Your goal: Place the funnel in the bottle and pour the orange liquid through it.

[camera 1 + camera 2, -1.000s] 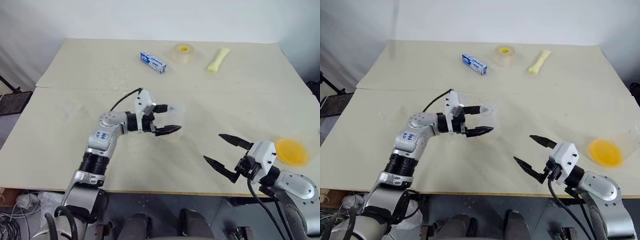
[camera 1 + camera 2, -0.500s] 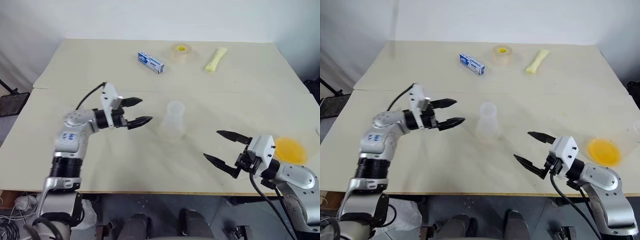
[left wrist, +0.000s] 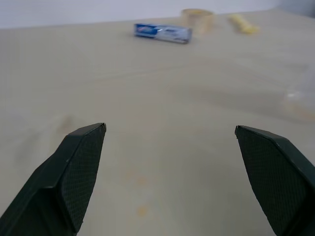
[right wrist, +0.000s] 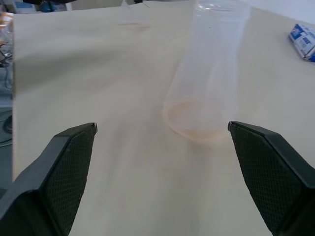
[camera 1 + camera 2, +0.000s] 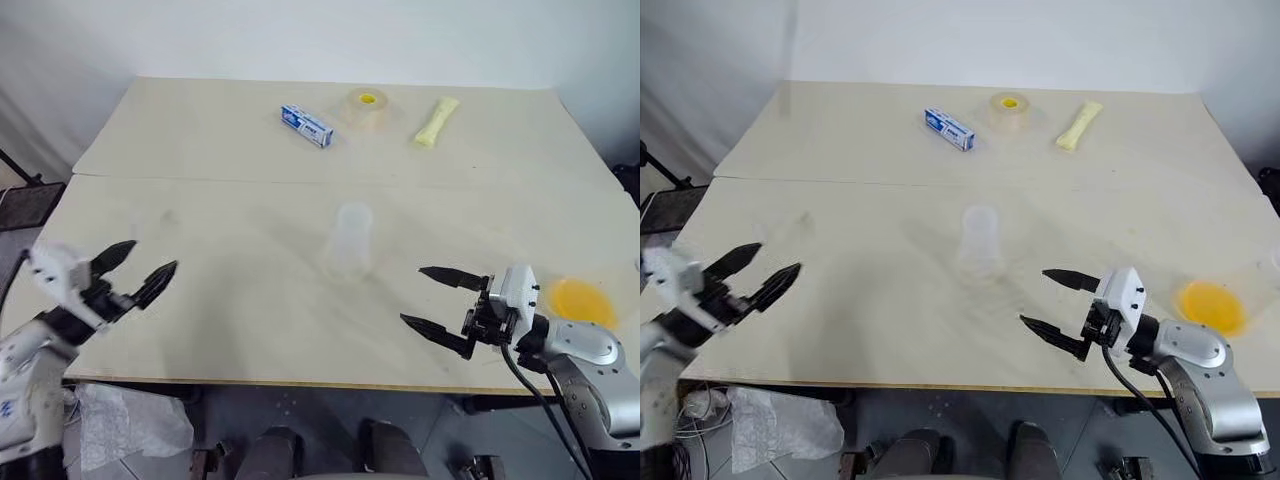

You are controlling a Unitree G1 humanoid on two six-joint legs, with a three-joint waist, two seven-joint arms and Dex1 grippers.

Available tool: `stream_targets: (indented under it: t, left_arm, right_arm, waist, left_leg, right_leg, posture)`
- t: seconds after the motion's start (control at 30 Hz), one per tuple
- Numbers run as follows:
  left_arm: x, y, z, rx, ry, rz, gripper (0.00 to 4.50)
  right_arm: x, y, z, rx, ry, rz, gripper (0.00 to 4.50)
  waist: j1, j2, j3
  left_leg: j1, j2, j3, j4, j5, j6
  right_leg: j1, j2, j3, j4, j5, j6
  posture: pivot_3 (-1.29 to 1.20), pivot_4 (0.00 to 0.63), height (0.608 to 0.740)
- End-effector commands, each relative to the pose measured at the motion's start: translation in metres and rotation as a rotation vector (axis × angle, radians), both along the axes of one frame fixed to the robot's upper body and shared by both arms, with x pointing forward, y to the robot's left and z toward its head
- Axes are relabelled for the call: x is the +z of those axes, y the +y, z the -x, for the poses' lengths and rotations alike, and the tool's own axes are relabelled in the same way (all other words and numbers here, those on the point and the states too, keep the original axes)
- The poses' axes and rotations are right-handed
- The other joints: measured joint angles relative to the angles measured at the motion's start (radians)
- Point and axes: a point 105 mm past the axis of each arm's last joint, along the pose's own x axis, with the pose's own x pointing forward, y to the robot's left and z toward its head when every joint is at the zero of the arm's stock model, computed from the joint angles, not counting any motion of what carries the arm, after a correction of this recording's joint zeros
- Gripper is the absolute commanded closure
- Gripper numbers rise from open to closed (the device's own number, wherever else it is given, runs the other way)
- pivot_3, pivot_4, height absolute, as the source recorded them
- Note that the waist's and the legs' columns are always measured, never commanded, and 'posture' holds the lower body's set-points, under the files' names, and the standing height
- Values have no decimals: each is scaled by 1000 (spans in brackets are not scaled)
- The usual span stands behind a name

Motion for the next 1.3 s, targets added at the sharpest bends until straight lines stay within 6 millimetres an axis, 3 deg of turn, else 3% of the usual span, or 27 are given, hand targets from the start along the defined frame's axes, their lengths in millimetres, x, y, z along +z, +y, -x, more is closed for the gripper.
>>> stream_targets:
  t: [0.03, 0.1, 0.2, 0.7, 0.87, 1.0, 1.13, 1.3]
  left_arm:
    - [12, 16, 16, 71, -59, -14, 28]
    - [7, 26, 19, 114, -47, -17, 28]
    - [6, 37, 8, 187, -60, -26, 28]
    - [4, 43, -86, 205, -84, -42, 28]
    - [3, 46, -100, 215, -74, -41, 28]
    - [-9, 36, -112, 187, -8, -17, 28]
    - [-13, 37, -117, 202, 34, 41, 946]
    - [-8, 38, -118, 190, 46, 52, 2515]
  right_arm:
    - [14, 5, 7, 71, -32, -7, 0]
    - [16, 5, 6, 86, -41, 0, 0]
    - [19, 6, 2, 80, -56, 2, 0]
    - [17, -1, 3, 33, -71, 31, 0]
    - [18, -5, 6, 7, -78, 41, 0]
    - [18, -8, 10, -14, -80, 52, 0]
    - [18, -9, 12, -23, -83, 53, 0]
    - [19, -12, 11, -29, -88, 57, 0]
  waist:
    - [-2, 0, 0]
    - [-3, 0, 0]
    - [-2, 0, 0]
    - [-5, 0, 0]
    - [-4, 0, 0]
    - [-3, 0, 0]
    - [-3, 0, 0]
    - [-3, 0, 0]
  left_leg:
    - [0, 0, 0, 0, 0, 0]
    - [0, 1, 0, 0, 0, 0]
    - [0, 1, 0, 0, -1, -1]
    - [0, 0, 3, -1, -1, 0]
    - [0, 0, 4, -1, -1, 0]
    - [0, 0, 4, -1, -1, 0]
    - [0, 0, 4, 0, -1, 0]
    - [0, 0, 4, 0, -1, 0]
  right_leg:
    - [0, 0, 0, -2, 0, 0]
    - [0, 0, 0, -2, 0, 0]
    - [0, 0, 0, -2, 0, -1]
    - [-3, 2, -9, 7, -1, -1]
    - [-4, 2, -9, 8, 0, -1]
    - [-4, 2, -9, 8, 0, -1]
    - [-4, 2, -9, 9, 0, 0]
    - [-4, 2, -9, 9, 0, -1]
  posture:
    - [0, 150, 740]
    - [0, 150, 740]
    - [0, 150, 740]
    - [0, 150, 740]
    - [0, 150, 740]
    - [0, 150, 740]
    - [0, 150, 740]
    - [0, 150, 740]
